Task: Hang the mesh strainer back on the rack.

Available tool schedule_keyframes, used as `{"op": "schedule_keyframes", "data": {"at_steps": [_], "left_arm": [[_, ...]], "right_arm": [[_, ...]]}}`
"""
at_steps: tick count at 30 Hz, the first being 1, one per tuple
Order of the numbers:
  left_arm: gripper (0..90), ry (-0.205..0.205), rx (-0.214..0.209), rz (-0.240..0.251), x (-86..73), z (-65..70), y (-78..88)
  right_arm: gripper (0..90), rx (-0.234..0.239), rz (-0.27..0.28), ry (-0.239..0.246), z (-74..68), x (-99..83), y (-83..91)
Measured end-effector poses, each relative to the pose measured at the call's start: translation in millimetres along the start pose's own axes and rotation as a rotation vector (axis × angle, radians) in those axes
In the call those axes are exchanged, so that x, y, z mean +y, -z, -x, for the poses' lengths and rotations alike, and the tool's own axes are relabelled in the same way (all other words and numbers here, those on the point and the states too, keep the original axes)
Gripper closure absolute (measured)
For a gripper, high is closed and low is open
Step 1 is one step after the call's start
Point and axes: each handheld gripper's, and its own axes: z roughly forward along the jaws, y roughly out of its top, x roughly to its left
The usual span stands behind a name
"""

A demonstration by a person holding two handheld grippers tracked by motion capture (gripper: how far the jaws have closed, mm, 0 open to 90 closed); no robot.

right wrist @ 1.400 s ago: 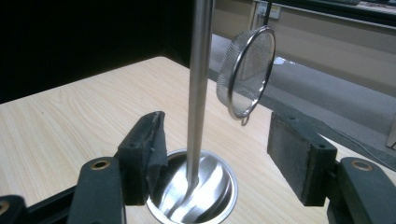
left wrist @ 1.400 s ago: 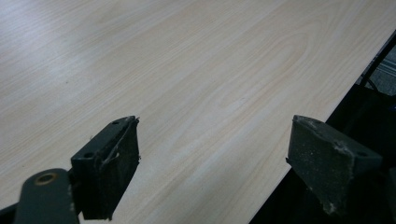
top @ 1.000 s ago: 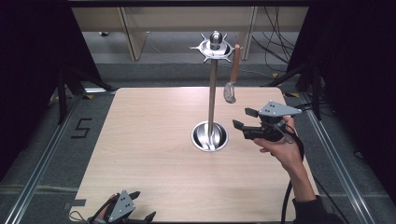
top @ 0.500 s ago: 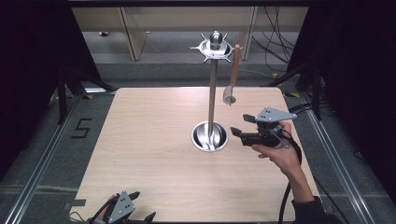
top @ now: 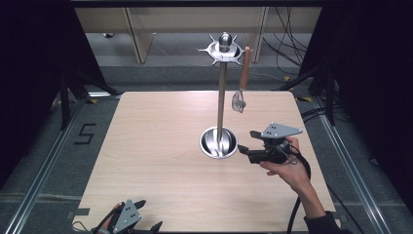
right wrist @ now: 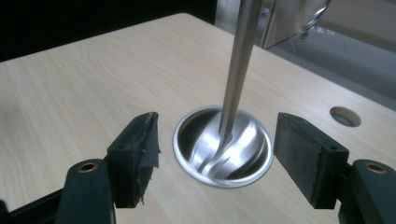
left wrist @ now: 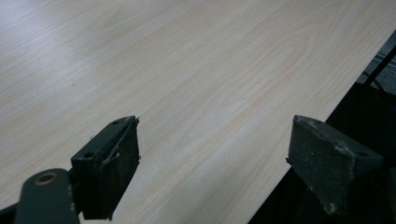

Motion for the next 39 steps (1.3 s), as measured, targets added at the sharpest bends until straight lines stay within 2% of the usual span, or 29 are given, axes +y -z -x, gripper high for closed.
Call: {"op": "schedule_keyframes", "data": {"at_steps": [1,2,3,5,6,7,9,11,15,16,17,18,19,24,25,27,28,29,30,33,34,35,39], "left_arm": [[16.0,-0.001,0.0,0.0,0.0,0.2,-0.1],[16.0,-0.003,-0.002,-0.004,0.1,0.0,0.0],[16.0,-0.004,0.0,-0.008,0.3,-0.1,0.1],[15.9,-0.002,-0.004,-0.009,0.3,0.0,0.3],[15.9,-0.003,-0.001,-0.003,0.1,0.1,0.0],[16.0,-0.003,-0.001,-0.003,0.2,0.1,0.1],[15.9,-0.003,0.0,-0.001,0.0,0.1,-0.2],[15.9,0.031,-0.002,0.002,-0.7,2.2,-1.0],[15.9,0.022,-0.007,-0.011,-0.1,1.5,0.2],[15.9,0.023,-0.005,-0.009,-0.2,1.6,0.1],[15.9,0.025,0.002,0.0,-0.6,2.2,-0.4],[15.9,0.025,0.002,0.002,-0.7,2.1,-1.0],[15.9,0.011,0.009,-0.012,-0.5,1.2,-0.7],[15.9,0.012,0.016,-0.007,-0.7,1.6,-1.3],[15.9,0.012,0.015,-0.008,-0.7,1.5,-1.3],[15.9,0.013,0.015,-0.007,-0.7,1.7,-1.4],[15.9,0.018,0.012,-0.003,-0.7,2.2,-1.5],[15.9,0.029,0.002,0.006,-0.8,2.9,-1.8],[15.9,0.029,0.004,0.006,-0.8,3.0,-1.8],[15.9,0.031,0.0,0.012,-1.1,3.0,-2.0],[15.9,0.031,0.0,0.012,-1.0,3.1,-2.0],[15.9,0.03,0.0,0.01,-0.9,3.1,-2.0],[15.9,0.014,-0.001,0.011,-0.6,2.4,-1.7]], "right_arm": [[32.0,0.021,-0.018,-0.012,-0.4,-2.7,-0.5],[32.0,0.02,-0.019,-0.041,-2.8,-4.8,-1.2],[32.0,0.026,-0.023,-0.044,-3.4,-6.8,-1.6],[32.0,0.029,-0.025,-0.036,-4.6,-10.1,-3.4],[32.0,0.036,-0.034,-0.05,-6.9,-11.7,-4.0],[32.0,0.038,-0.027,-0.02,-5.7,-12.8,-5.2],[31.9,0.051,-0.042,-0.038,-9.8,-15.2,-5.6],[31.9,0.052,-0.04,-0.033,-12.2,-18.0,-6.9],[31.7,0.065,-0.071,-0.041,-17.9,-25.2,-8.9],[31.7,0.067,-0.075,-0.03,-16.9,-26.9,-9.4],[31.6,0.068,-0.084,-0.047,-19.3,-28.9,-9.6],[31.6,0.067,-0.076,-0.018,-17.4,-30.8,-11.3],[31.6,0.07,-0.081,-0.029,-18.8,-32.6,-12.0],[31.0,0.081,-0.1,-0.023,-21.1,-37.9,-12.2],[31.0,0.081,-0.108,-0.049,-24.6,-40.5,-11.4],[30.9,0.089,-0.103,-0.012,-23.6,-42.1,-12.6],[30.9,0.079,-0.098,-0.022,-25.0,-43.4,-12.5],[30.9,0.091,-0.11,-0.034,-27.4,-44.2,-11.9],[30.9,0.079,-0.098,-0.03,-28.9,-45.5,-12.6],[30.6,0.091,-0.113,-0.004,-31.0,-47.6,-13.0],[30.5,0.079,-0.111,0.0,-32.0,-48.6,-13.0],[30.5,0.097,-0.119,0.0,-32.8,-49.5,-13.3],[30.2,0.1,-0.124,0.009,-37.6,-54.0,-14.0]]}}
